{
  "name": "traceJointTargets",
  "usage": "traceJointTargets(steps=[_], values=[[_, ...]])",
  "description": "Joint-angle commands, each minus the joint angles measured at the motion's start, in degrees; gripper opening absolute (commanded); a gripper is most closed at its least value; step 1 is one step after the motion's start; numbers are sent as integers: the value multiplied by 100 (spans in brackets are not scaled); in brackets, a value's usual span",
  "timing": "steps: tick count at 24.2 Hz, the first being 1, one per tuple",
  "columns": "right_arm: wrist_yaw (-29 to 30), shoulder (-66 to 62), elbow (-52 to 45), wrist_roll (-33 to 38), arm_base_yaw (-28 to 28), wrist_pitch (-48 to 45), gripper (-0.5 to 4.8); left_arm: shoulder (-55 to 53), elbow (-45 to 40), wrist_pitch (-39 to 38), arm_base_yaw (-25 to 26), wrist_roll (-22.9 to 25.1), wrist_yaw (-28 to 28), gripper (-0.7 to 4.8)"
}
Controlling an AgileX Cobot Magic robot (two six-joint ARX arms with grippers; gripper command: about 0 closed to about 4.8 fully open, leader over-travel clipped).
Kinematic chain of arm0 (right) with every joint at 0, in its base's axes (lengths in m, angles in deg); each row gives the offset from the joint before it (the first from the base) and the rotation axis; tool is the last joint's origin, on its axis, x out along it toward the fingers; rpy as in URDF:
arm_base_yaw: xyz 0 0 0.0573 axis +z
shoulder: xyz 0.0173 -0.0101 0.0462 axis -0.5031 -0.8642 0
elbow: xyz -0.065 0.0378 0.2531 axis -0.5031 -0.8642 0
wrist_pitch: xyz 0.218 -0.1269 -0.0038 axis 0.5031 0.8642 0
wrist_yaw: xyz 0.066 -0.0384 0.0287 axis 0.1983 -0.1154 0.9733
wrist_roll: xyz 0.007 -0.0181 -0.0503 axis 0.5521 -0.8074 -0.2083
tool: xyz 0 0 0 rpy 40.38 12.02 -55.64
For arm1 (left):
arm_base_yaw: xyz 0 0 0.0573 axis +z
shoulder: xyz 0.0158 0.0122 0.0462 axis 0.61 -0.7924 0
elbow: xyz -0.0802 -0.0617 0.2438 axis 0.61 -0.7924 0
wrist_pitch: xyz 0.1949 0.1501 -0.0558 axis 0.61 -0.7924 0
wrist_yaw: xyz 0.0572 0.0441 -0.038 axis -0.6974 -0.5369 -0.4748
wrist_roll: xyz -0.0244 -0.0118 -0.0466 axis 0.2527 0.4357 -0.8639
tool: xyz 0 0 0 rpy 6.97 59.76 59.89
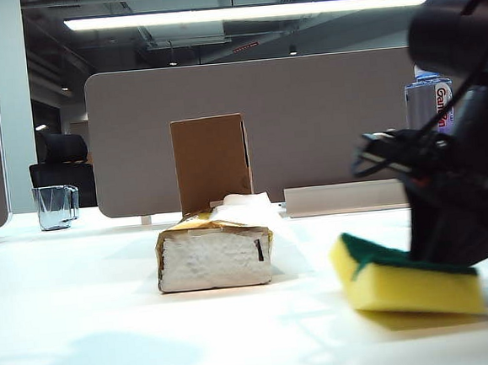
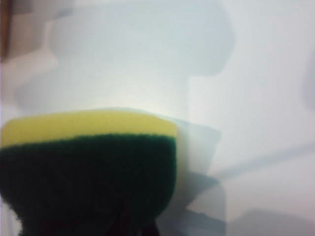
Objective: Move the sponge from left to right to wipe the table, avoiding obstacles on the table, and finally reaching the bottle of mineral water.
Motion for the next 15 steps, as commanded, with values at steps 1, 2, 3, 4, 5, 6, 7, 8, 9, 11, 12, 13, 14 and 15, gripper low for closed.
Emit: traceJointTargets(steps=[1, 2, 3, 4, 5, 6, 7, 8, 9, 11, 12, 13, 14, 15], values=[[-662, 50, -111, -267, -280, 866, -9, 2, 35, 61, 0, -20, 39, 246], [-660, 101, -114, -328, -374, 911, -9, 2, 35, 63, 0, -20, 39, 247], [-656, 140, -114, -380, -450, 944, -9, 2, 35, 63, 0, -20, 39, 247], [-660, 190, -114, -404, -529, 984, -9, 2, 35, 66, 0, -20, 39, 247], [-658, 249, -114, -459, -629, 1032, -9, 2, 35, 72, 0, -20, 39, 247], [-658, 302, -114, -514, -710, 1071, -9, 2, 35, 74, 0, -20, 39, 247], [-662, 350, -114, -555, -798, 1106, -9, 2, 35, 74, 0, -20, 39, 247], [-662, 413, -114, -625, -916, 1154, -9, 2, 35, 74, 0, -20, 39, 247], [-660, 520, -114, -741, -1134, 1248, -9, 2, 35, 74, 0, -20, 39, 246], [-656, 636, -114, -957, -1464, 1397, -9, 2, 35, 76, 0, -20, 39, 247], [-658, 662, -114, -1038, -1589, 1449, -9, 2, 35, 76, 0, -20, 39, 246], [-656, 675, -114, -1115, -1668, 1486, -9, 2, 35, 74, 0, -20, 39, 247], [-656, 688, -114, -1204, -1808, 1534, -9, 2, 35, 74, 0, -20, 39, 247], [-656, 697, -114, -1311, -1947, 1593, -9, 2, 35, 74, 0, -20, 42, 246]])
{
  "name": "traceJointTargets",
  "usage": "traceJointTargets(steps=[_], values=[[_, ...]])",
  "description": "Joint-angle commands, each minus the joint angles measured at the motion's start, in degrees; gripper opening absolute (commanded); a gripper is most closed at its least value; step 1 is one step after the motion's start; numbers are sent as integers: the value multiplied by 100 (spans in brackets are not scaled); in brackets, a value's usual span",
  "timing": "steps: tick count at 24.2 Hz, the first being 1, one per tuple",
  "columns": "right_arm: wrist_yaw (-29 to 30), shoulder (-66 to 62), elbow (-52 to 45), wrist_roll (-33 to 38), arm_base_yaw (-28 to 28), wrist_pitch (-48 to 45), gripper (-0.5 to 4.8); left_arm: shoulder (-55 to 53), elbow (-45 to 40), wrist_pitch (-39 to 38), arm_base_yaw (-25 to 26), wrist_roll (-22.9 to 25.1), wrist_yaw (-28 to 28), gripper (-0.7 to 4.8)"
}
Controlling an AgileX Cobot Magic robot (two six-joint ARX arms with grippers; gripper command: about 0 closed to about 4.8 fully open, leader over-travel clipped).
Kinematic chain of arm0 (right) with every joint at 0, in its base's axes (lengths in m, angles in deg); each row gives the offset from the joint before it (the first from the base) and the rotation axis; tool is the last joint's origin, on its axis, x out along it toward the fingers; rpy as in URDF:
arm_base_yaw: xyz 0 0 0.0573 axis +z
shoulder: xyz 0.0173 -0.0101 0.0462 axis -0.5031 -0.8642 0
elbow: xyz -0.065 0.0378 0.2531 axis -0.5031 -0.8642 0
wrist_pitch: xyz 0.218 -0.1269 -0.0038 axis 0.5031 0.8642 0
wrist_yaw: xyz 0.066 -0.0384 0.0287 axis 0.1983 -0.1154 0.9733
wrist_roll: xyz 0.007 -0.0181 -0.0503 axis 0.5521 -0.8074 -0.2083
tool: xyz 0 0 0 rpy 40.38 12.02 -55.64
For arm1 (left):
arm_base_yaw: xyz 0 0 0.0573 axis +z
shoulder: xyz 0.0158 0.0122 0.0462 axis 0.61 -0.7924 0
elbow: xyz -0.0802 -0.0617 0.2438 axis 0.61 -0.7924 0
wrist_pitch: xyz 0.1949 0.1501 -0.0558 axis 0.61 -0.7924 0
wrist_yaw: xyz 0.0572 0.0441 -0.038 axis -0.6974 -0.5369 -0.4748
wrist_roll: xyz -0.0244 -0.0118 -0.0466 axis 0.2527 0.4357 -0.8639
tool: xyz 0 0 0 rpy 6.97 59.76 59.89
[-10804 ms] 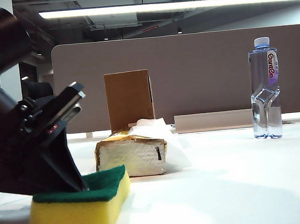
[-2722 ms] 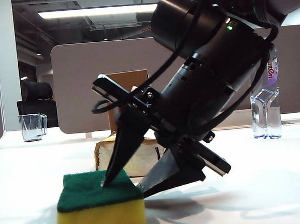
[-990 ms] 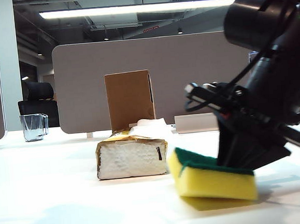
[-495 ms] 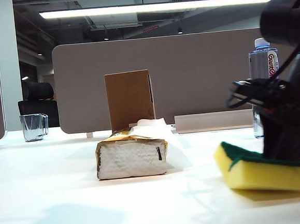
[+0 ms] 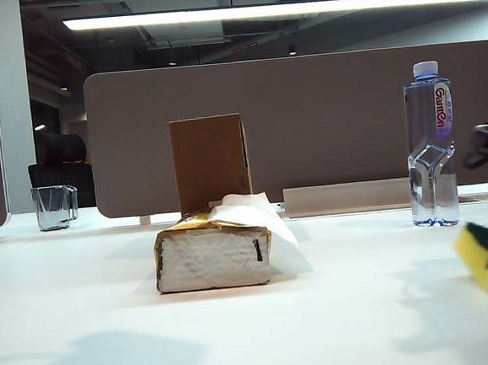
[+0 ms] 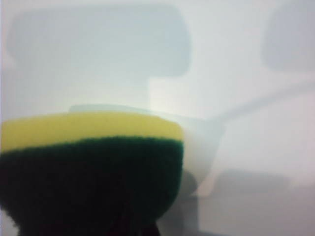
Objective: Move the sponge from left to right to wipe the table, avoiding obstacles on the table, and finally reaching the bottle of mineral water.
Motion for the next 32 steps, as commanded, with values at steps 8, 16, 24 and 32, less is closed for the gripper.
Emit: traceJointTargets(steps=[8, 16, 24, 32], values=[[-173, 87, -39, -382, -957, 269, -9, 2, 35, 74, 0, -20, 37, 246], [-205, 81, -35, -225, -1012, -538, -9, 2, 35, 74, 0, -20, 37, 247], [-201, -299, 4, -223, -1012, -935, -9, 2, 35, 74, 0, -20, 37, 246], [-177, -1027, 372, -186, -1012, -1158, -9, 2, 35, 74, 0, -20, 37, 246]])
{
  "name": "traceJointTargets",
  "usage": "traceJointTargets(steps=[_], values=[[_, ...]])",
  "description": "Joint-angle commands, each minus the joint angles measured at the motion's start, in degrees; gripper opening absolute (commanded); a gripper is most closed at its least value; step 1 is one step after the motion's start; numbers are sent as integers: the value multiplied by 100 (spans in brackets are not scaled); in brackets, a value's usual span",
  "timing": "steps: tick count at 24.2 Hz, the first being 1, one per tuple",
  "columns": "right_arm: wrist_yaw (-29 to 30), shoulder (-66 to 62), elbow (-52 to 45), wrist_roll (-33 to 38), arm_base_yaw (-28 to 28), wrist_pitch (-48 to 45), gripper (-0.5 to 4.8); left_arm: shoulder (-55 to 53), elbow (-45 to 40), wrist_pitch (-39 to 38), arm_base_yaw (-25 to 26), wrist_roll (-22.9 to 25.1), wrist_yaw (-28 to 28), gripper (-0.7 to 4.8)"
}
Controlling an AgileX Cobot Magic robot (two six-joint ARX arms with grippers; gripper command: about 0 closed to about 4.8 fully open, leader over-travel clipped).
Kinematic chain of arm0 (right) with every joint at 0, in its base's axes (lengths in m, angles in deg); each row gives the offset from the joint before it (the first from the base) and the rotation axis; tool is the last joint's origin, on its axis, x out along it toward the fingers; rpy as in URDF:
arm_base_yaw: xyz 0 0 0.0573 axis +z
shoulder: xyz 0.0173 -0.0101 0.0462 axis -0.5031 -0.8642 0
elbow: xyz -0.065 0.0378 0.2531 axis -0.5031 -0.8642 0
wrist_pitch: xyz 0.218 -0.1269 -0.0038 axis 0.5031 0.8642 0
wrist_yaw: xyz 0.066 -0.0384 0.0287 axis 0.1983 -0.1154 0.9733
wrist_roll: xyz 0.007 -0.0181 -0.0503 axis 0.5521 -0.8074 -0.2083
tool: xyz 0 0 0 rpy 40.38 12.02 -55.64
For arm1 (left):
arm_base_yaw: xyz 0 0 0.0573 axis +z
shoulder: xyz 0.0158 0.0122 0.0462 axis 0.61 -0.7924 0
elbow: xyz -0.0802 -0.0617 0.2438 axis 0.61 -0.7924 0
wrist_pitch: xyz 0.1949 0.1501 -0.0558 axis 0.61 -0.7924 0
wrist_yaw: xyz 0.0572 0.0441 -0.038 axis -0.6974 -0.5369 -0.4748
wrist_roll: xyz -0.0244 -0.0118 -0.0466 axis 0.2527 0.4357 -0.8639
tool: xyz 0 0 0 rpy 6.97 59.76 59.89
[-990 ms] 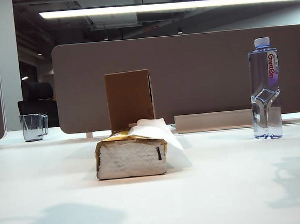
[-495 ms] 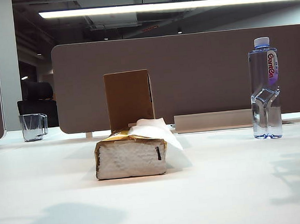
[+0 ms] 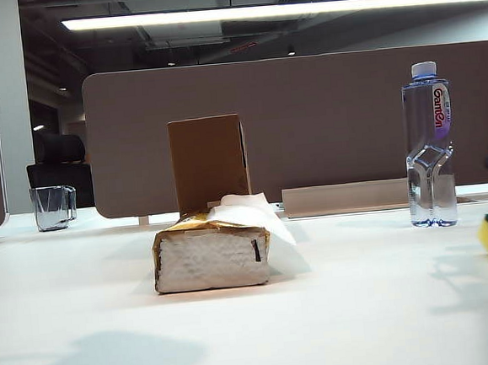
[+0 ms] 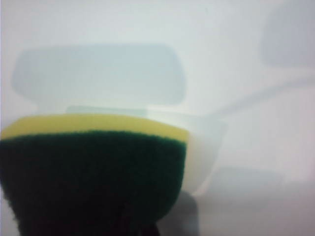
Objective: Move the sponge from left to right to wipe the table, avoiding obstacles on the table, and finally reaching the bottle of mineral water.
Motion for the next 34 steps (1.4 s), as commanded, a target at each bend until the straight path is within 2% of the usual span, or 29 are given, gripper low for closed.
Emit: traceJointTargets(steps=[1, 6, 21, 26, 34], values=[[-173, -380, 197, 24, 0, -98, -9, 2, 35, 74, 0, -20, 33, 246], [-219, -765, 761, 22, 0, -146, -9, 2, 35, 72, 0, -20, 35, 246], [-225, -1768, 1419, 24, -13, -533, -9, 2, 35, 72, 0, -20, 35, 246], [-455, -1950, 1687, 24, -17, -546, -9, 2, 35, 72, 0, -22, 35, 246], [-476, -2083, 2098, 22, -247, -568, -9, 2, 35, 68, 0, -22, 37, 246]])
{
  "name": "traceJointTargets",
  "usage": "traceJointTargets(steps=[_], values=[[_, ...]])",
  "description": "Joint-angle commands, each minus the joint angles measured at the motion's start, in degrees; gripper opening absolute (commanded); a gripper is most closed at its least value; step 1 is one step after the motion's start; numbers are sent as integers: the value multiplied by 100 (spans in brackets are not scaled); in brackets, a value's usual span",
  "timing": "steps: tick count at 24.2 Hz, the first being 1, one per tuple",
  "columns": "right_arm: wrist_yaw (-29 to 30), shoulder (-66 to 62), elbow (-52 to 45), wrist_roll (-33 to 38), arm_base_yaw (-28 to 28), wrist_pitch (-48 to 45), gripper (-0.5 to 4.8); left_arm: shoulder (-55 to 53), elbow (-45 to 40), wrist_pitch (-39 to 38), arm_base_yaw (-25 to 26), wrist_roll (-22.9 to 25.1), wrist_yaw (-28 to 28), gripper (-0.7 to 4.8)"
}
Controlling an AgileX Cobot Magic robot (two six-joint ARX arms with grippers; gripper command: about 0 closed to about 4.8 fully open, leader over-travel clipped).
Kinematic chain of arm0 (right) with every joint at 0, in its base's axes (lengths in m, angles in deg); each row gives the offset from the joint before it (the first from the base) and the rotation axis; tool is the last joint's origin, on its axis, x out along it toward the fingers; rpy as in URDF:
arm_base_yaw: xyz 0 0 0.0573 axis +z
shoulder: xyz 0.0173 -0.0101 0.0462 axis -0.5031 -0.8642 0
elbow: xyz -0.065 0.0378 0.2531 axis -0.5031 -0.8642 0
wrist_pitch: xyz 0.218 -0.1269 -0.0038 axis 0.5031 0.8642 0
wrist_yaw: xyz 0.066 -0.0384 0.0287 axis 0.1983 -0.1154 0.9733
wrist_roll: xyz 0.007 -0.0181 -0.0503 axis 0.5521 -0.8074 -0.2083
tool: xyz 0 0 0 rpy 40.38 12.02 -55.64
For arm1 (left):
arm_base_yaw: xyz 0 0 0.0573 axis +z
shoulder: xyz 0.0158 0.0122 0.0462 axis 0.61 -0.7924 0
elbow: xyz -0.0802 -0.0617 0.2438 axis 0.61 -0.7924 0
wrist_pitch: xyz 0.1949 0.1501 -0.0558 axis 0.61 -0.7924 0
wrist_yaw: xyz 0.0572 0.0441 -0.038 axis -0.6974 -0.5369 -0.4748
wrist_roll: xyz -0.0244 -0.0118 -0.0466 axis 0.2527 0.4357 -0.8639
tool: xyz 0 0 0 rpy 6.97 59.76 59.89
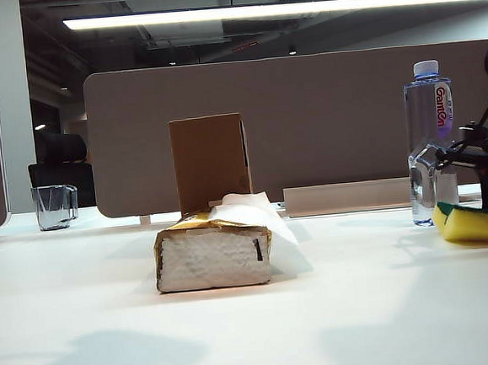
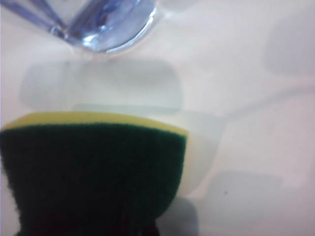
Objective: Move the sponge from left to right to wipe the table, avoiding obstacles on the table, and finally reaching the bottle of mineral water.
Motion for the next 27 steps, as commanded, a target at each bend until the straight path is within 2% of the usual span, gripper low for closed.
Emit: traceJointTargets(steps=[1, 17, 22, 25, 27], values=[[-372, -59, 63, 4, -138, 9, -9, 2, 35, 68, -2, -22, 37, 246], [50, -59, 153, 7, -118, -70, -8, 2, 35, 72, -2, -24, 35, 246], [339, -59, 153, 74, -118, -74, 38, 2, 35, 72, -2, -24, 37, 246], [413, -57, 166, 72, -118, -31, 92, 2, 35, 72, -2, -24, 35, 246], [426, -55, 166, 74, -120, -28, 96, 2, 35, 72, -2, -24, 37, 246]])
